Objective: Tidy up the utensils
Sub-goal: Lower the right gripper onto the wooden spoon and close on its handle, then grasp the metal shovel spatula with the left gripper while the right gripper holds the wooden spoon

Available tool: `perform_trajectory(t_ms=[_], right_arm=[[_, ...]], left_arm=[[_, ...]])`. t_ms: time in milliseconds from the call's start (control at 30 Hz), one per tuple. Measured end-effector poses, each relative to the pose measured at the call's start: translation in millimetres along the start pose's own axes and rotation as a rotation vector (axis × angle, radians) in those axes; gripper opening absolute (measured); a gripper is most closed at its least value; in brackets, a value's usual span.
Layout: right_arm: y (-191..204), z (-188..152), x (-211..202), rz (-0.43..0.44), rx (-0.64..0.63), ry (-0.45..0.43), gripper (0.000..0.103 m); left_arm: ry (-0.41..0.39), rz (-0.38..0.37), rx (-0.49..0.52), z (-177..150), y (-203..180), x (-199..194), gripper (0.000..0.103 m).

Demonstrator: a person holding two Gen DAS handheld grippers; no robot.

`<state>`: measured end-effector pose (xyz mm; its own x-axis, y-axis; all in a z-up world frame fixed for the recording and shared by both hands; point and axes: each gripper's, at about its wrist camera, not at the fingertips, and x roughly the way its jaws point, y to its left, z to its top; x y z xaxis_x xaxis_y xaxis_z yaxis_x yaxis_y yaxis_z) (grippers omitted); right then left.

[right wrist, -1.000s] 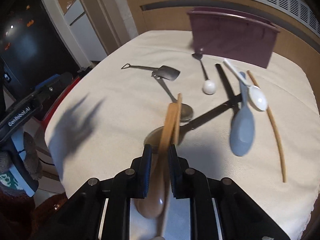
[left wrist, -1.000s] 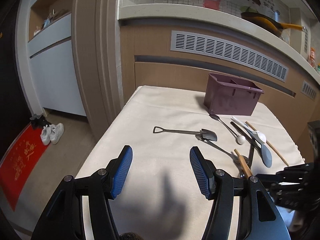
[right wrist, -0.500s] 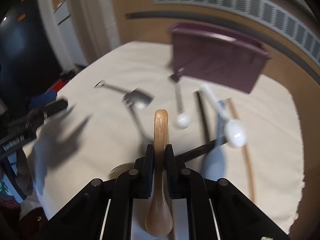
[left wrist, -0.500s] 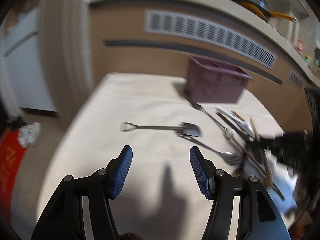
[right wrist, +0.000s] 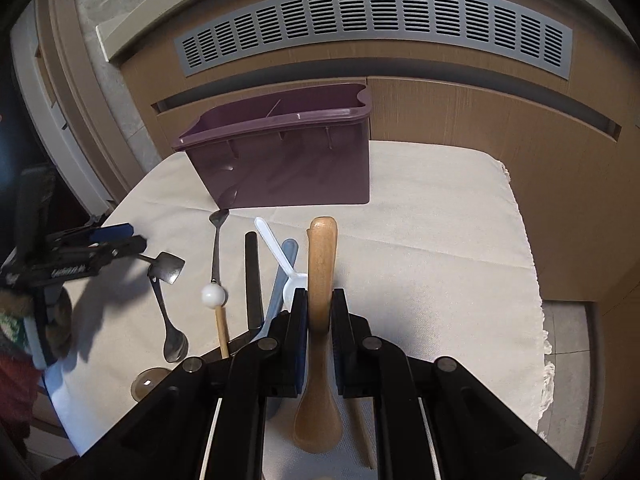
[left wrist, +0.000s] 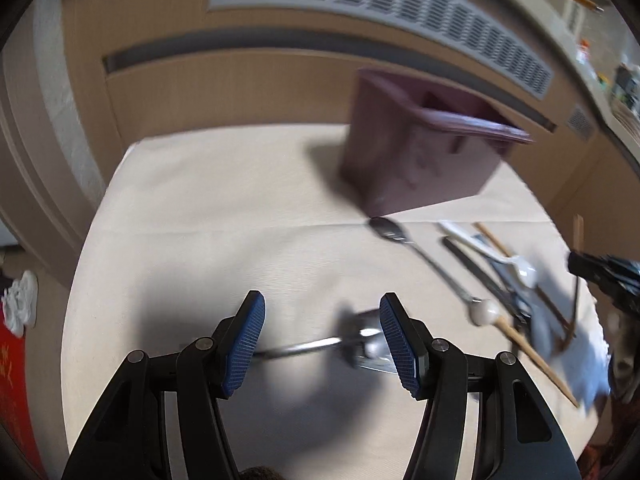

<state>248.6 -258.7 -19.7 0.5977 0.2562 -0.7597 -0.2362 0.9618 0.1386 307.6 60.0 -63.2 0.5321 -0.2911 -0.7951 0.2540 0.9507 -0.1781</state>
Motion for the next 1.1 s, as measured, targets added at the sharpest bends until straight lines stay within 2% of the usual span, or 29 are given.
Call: perform_trajectory(t_ms=[67,167,367,500,633,800,867,967,1100], right_arm=[[0.2,-1.2,3.4,0.009,0.010,0.000,0.010],[1.3,-1.5,9.7,0.006,0.012,0.000,0.011],[1.4,0.1,13.2,0.000,0.014,0.007,0.011],[4.7,-0.8,12.3,0.002,0.006,0.004,0.011],[8.1,-3.2,11.1,0.002,-0.007,0.005,0.011],[7.0,-8.3,7.7,-0.001,-0.010,-0.004,0.011],[6.7,-10.1,6.9,0.003,-0.015,-0.006,0.011],[4.6,-11.3,5.1,0.003,-0.013,-0.011,0.011],[2.1,-13.4,2.0,0.004,-0.006,-0.019,0.012]], left_arm=[[0.029,-0.014,-0.019,-2.9,7.8,4.4,0.060],[0.074,-0.079,-0.004,-18.4,3.3,1.6,0.060],[0.139,-0.161,0.207,-54.8,-50.4,-16.2,0.060],[0.092,-0.092,0.285,-55.3,-75.0,-28.0,0.060],[0.105,-0.035,0.272,-40.4,-78.0,-15.0,0.060],[0.071,0.064,0.274,-34.9,-77.7,-6.3,0.060],[0.069,0.065,0.281,-35.1,-79.9,-3.4,0.058],[0.095,0.085,0.283,-35.7,-81.4,1.0,0.050],[0.134,0.067,0.263,-32.4,-79.3,9.7,0.050]])
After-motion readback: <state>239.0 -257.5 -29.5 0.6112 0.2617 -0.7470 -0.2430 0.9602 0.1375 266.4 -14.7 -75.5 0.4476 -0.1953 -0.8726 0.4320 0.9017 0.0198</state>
